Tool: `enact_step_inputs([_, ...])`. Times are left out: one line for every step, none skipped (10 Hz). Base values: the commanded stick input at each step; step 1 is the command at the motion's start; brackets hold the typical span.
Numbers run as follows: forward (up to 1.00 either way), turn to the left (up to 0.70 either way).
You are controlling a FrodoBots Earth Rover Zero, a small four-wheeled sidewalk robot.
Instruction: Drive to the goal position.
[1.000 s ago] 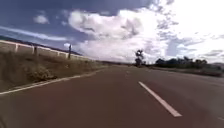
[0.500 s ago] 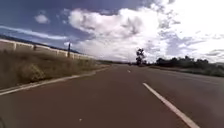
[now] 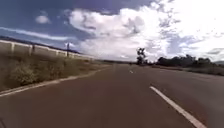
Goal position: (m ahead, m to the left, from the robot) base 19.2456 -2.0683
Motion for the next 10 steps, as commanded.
enact_step_inputs([1.00, 0.00])
enact_step_inputs([1.00, 0.00])
enact_step_inputs([1.00, 0.00])
enact_step_inputs([1.00, -0.23])
enact_step_inputs([1.00, -0.24])
enact_step_inputs([1.00, -0.25])
enact_step_inputs([1.00, -0.25])
enact_step_inputs([1.00, -0.26])
enact_step_inputs([1.00, -0.27])
enact_step_inputs([1.00, 0.00])
